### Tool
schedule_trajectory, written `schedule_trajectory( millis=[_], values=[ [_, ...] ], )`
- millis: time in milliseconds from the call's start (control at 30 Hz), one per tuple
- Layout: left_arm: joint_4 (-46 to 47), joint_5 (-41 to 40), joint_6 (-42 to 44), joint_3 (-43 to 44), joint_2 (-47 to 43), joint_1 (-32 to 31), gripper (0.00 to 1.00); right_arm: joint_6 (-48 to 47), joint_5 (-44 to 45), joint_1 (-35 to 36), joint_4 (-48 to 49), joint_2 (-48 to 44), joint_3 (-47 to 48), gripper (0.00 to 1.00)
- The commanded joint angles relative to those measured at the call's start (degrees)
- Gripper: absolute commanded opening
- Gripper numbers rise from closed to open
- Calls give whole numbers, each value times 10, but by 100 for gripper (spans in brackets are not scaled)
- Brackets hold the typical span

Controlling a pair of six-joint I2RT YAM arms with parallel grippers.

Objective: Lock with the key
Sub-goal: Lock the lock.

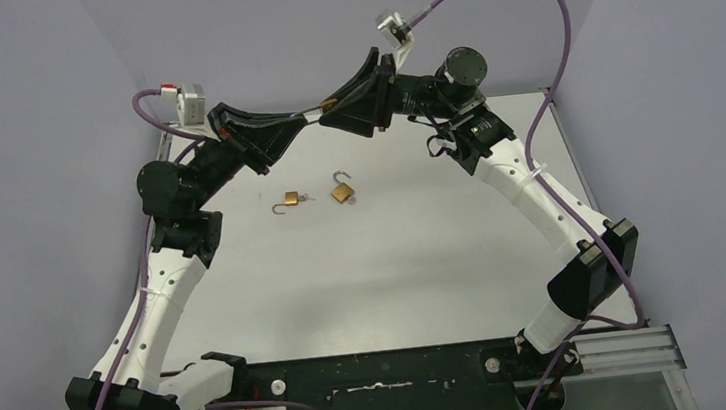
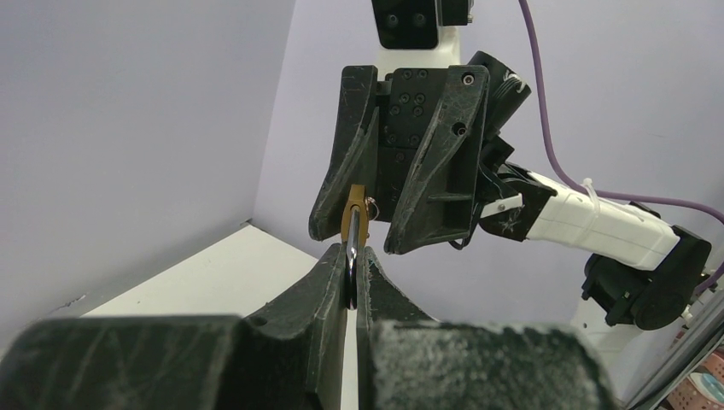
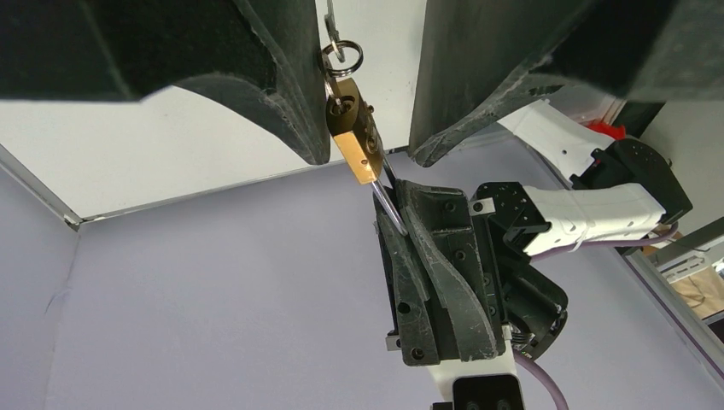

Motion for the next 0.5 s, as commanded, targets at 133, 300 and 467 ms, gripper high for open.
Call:
schedule_trajectory(
  millis=[133, 300, 467],
  values=[
    [11, -5, 13, 8, -15, 1, 0, 16, -3, -9, 46, -26, 18, 39],
    [11, -4, 13, 11, -12, 1, 0, 20, -4, -14, 49, -28, 17, 30],
    [14, -6, 13, 12, -8, 1, 0, 27, -11, -16, 49, -25, 19, 0]
  ],
)
